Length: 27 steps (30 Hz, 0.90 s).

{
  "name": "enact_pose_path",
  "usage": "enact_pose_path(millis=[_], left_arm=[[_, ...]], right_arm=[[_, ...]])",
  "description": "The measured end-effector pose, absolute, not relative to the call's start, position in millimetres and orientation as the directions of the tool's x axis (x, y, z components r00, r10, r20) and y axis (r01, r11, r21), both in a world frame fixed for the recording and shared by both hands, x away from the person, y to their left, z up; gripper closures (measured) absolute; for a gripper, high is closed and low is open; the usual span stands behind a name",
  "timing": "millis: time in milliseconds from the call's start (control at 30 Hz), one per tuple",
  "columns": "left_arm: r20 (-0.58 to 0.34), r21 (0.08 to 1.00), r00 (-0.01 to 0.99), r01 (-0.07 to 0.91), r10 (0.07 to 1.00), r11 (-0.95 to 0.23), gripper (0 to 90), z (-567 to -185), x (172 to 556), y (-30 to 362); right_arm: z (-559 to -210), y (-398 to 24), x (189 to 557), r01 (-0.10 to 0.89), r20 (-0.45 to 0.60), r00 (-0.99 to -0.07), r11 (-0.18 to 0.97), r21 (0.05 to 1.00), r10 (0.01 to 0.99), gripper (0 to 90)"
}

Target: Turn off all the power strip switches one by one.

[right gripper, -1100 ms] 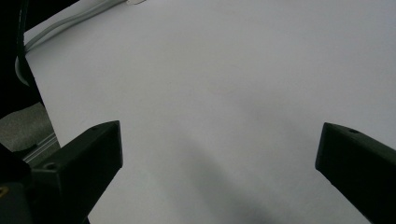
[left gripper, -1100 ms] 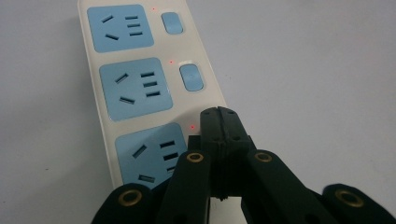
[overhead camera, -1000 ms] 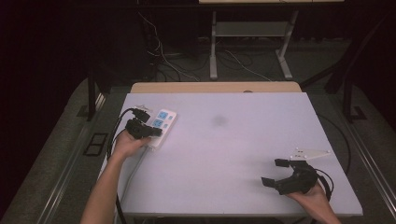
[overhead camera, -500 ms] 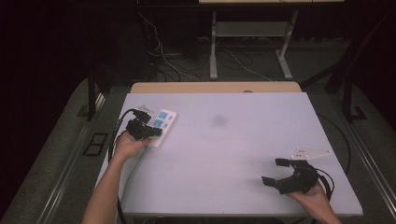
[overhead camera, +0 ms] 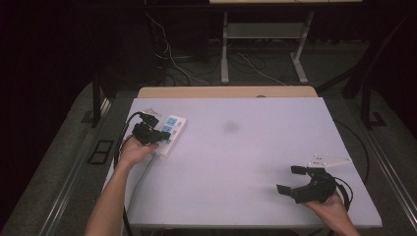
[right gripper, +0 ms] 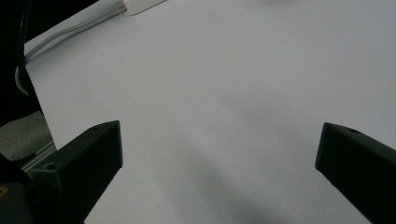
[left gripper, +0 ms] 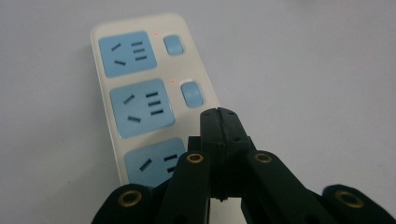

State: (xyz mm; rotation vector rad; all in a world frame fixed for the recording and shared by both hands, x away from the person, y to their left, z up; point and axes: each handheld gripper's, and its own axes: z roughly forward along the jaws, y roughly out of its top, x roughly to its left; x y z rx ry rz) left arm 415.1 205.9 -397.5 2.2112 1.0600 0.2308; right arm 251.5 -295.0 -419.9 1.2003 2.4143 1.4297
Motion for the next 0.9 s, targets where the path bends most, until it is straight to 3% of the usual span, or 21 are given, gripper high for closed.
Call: enact_pose_path(millis=[900], left_arm=[[-0.108,0.630,0.682,0.610,0.723,-0.481,89.7,-370.6,437.6,201.8]], right_arm=[[-422.2,-298.8,253.2,0.597,0.321,-0.672,0.232,0.768,0.668,0.5]])
